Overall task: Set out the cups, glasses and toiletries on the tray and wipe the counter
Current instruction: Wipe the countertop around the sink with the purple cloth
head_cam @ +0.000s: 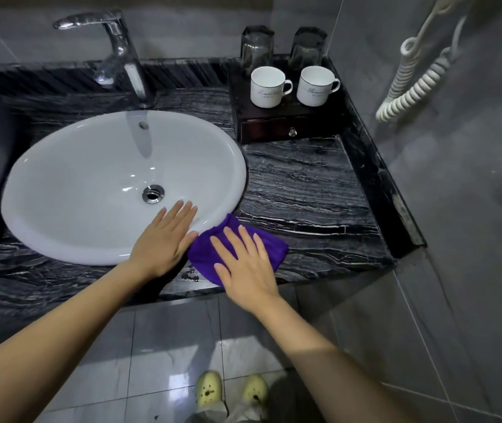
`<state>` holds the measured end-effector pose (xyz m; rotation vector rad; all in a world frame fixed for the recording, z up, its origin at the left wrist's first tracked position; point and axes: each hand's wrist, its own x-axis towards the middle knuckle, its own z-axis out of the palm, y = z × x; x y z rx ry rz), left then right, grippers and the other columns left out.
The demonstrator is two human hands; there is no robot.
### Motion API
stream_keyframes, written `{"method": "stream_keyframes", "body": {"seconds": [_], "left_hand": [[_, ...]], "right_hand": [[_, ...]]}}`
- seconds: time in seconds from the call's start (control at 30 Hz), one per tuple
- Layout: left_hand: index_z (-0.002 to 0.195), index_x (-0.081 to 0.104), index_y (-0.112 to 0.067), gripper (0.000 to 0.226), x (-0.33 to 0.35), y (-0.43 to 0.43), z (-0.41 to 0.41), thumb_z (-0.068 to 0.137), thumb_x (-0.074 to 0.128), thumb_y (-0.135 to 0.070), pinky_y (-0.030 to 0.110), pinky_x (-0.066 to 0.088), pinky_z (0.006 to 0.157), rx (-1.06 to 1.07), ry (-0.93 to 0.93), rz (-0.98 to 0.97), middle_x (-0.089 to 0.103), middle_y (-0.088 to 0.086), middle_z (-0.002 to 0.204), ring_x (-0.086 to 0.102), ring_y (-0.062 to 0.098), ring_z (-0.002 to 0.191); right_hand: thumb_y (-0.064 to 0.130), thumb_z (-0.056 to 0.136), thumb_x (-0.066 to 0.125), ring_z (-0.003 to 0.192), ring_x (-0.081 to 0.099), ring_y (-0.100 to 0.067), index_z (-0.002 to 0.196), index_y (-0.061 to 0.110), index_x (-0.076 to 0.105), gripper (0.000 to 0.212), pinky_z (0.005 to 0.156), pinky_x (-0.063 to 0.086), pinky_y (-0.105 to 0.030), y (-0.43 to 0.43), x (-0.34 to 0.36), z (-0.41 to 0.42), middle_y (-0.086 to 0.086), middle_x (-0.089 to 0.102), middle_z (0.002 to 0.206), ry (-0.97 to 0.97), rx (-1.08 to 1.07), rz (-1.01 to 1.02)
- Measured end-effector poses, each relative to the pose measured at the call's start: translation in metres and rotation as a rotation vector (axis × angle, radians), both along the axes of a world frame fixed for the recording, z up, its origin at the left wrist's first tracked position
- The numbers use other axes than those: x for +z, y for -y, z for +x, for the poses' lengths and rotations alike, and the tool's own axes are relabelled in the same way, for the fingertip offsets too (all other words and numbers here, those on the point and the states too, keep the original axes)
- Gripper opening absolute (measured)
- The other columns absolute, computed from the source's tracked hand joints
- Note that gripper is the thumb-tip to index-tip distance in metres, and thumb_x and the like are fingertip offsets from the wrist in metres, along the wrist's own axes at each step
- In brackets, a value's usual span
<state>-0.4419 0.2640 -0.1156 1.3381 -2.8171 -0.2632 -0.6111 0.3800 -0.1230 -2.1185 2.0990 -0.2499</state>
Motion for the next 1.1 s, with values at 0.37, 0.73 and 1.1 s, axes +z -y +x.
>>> {"method": "stream_keyframes", "body": {"seconds": [0.37,0.73,1.1], "left_hand": [[0.146,0.019,-0.011,0.079,0.002,0.001,0.001,0.088,-0.007,-0.059,0.019,-0.014,0.112,0.003,0.045,-0.054,0.021,0.003,0.155,0.010,0.015,0.144],[0.146,0.021,-0.010,0.075,0.001,-0.002,-0.001,0.091,-0.002,-0.056,0.018,-0.015,0.113,0.020,0.042,-0.080,0.024,0.004,0.155,0.014,0.016,0.144],[0.147,0.016,-0.013,0.083,-0.002,-0.002,-0.003,0.085,-0.010,-0.062,0.024,-0.008,0.116,0.030,0.018,-0.095,0.017,0.003,0.157,0.006,0.015,0.145]], "right_hand": [[0.039,0.092,0.041,0.134,0.045,-0.026,0.137,0.030,0.048,0.047,0.112,0.021,-0.038,-0.035,0.001,-0.093,0.001,0.050,0.144,-0.065,0.030,-0.022],[0.051,0.090,0.021,0.145,0.023,-0.024,0.146,0.029,0.033,0.062,0.118,0.015,-0.042,-0.018,0.007,-0.167,0.001,0.031,0.155,-0.096,-0.136,0.108],[0.044,0.083,0.035,0.132,0.043,-0.041,0.136,0.011,0.050,0.064,0.109,0.031,-0.057,0.001,0.016,-0.024,-0.020,0.048,0.143,0.131,-0.649,0.141]]}}
